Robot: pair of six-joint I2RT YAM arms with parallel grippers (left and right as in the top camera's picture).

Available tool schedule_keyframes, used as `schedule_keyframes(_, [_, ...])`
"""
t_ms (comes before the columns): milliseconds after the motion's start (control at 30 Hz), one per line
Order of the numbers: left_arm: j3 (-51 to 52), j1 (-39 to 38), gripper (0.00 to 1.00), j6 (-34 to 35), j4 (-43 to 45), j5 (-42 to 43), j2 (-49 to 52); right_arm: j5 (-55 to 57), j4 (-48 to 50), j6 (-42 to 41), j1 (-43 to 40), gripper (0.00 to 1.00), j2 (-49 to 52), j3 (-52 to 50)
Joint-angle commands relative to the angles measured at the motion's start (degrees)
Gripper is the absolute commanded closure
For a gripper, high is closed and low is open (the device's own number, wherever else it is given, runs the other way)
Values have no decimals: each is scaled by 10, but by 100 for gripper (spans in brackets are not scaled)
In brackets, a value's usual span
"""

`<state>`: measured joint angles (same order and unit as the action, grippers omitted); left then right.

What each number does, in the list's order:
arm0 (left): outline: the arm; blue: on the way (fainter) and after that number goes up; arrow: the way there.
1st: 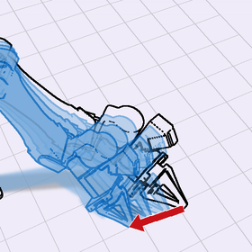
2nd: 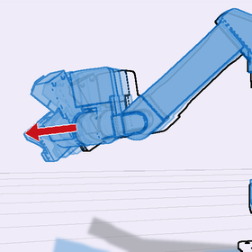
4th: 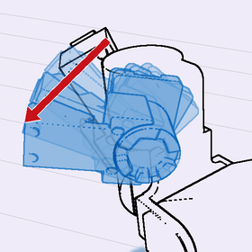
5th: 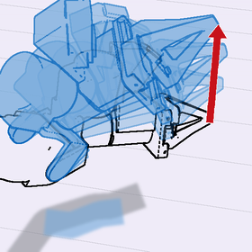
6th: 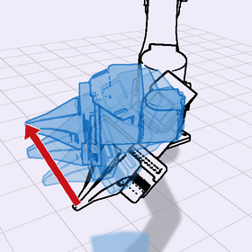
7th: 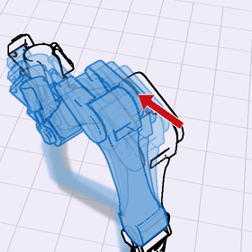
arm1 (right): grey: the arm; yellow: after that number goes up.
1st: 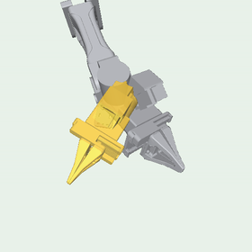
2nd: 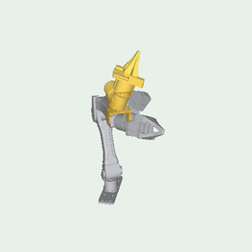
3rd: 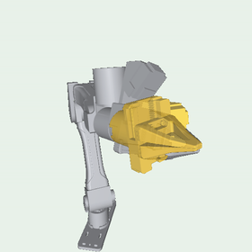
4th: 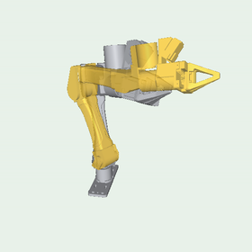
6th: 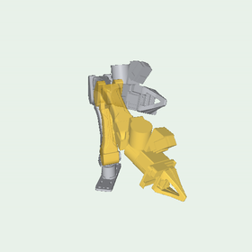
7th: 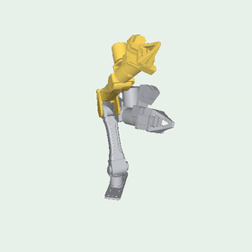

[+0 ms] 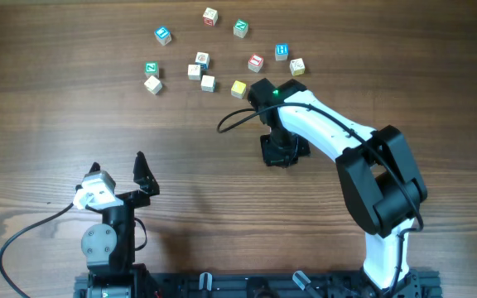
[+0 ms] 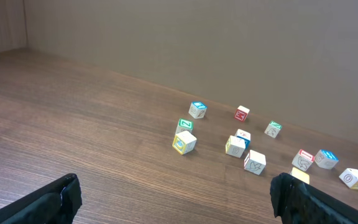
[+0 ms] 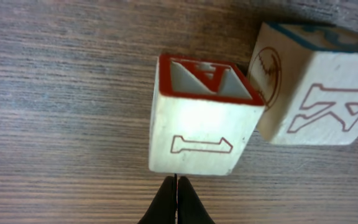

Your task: Form a horizontal line

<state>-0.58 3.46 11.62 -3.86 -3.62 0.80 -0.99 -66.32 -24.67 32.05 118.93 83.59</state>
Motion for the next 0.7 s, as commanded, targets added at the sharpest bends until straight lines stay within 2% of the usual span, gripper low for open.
schedule_keyframes(0, [2,-2,0,-9,1,-8,-4,17,10,-9,-2,96,7,-5])
schedule_keyframes(667, [3,-2,0,-9,1,-8,-4,53,27,-8,-2,96,7,-5])
